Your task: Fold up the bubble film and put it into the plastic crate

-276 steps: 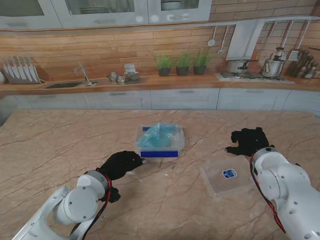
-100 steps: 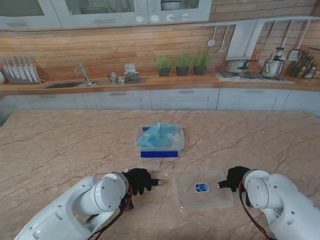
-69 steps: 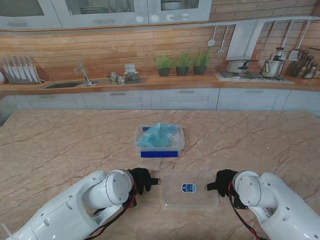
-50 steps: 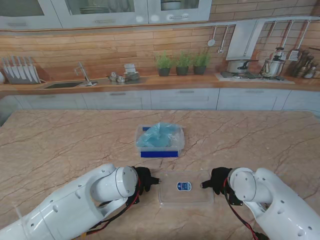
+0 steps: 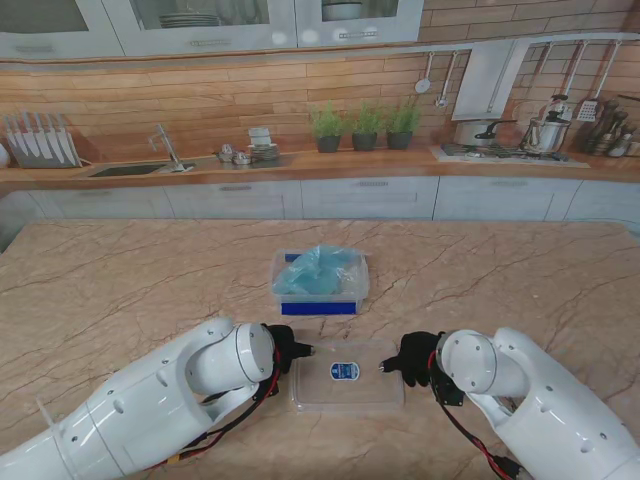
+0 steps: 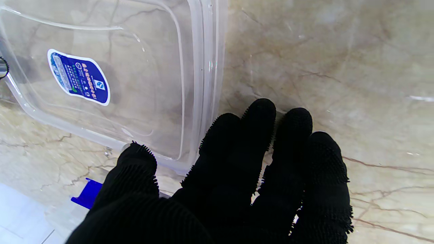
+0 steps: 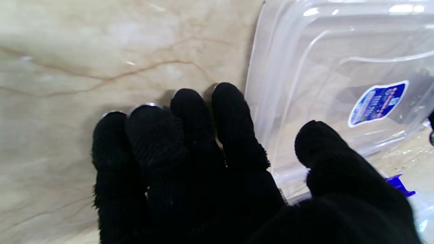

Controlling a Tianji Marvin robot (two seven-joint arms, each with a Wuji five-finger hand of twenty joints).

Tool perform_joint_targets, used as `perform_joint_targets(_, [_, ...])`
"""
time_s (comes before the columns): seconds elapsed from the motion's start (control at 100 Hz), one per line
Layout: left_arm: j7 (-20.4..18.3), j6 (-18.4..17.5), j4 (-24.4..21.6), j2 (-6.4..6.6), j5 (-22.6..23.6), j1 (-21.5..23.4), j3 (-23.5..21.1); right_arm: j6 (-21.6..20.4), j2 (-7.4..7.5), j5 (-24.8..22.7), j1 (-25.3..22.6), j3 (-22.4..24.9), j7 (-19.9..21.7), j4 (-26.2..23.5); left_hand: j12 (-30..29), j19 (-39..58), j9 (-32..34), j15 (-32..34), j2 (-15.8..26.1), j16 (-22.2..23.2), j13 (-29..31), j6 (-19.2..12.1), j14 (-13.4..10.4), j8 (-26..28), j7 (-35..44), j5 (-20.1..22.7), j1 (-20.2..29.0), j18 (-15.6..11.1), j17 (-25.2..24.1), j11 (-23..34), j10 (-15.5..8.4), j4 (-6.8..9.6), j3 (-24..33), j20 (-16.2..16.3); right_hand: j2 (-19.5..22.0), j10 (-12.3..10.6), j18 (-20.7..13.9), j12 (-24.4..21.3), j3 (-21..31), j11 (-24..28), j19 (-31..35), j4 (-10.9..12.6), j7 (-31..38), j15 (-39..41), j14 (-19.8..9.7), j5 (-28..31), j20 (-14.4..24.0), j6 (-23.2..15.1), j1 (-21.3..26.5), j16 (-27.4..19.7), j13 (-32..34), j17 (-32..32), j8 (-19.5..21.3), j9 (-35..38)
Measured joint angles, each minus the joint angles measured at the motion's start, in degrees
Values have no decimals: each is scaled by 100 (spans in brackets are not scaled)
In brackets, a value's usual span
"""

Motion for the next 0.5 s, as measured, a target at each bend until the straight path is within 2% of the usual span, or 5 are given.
perform_joint_targets(0.13, [116, 73, -29, 12, 230, 112, -89, 122, -17, 334, 334, -333, -185, 237, -9, 0, 60, 0, 0, -5, 30, -15, 0, 0, 71, 8, -6, 0, 49, 0, 17, 0, -35, 0, 1, 39, 110, -2, -58, 2, 182, 1, 0, 74, 27, 1, -75, -4, -3, -48, 0, 8, 0, -7])
perform_joint_targets(0.23, [174, 140, -49, 18, 242, 189, -171, 181, -98, 407, 546, -499, -379, 430, -10, 1, 96, 30, -2, -6, 67, -22, -1, 10, 141, 10, -9, 0, 96, 26, 17, 0, -35, 1, 1, 59, 110, -5, -123, 54, 183, 1, -59, 74, 31, -71, -75, -8, -4, -67, -5, -62, 0, -66])
perform_joint_targets(0.33, [145, 228, -77, 51, 244, 177, -155, 258, -185, 508, 636, -570, -660, 566, -17, 1, 96, 6, -3, -16, 67, -34, -1, 23, 171, 10, -11, 0, 96, 26, 17, 0, -35, 2, 1, 74, 111, -5, -183, 80, 183, 1, -108, 74, 34, -140, -75, -9, -4, -67, -7, -68, 41, -101])
perform_joint_targets(0.5, [165, 318, -82, 59, 258, 216, -222, 460, -244, 485, 722, -682, -734, 595, -17, 1, 96, 8, -3, -16, 67, -207, -1, 29, 258, 10, -11, 0, 107, 47, 17, 0, -35, 2, 1, 78, 111, -7, -198, 117, 184, 1, -109, 84, 36, -150, -75, -120, -49, -67, -7, -68, 55, -111])
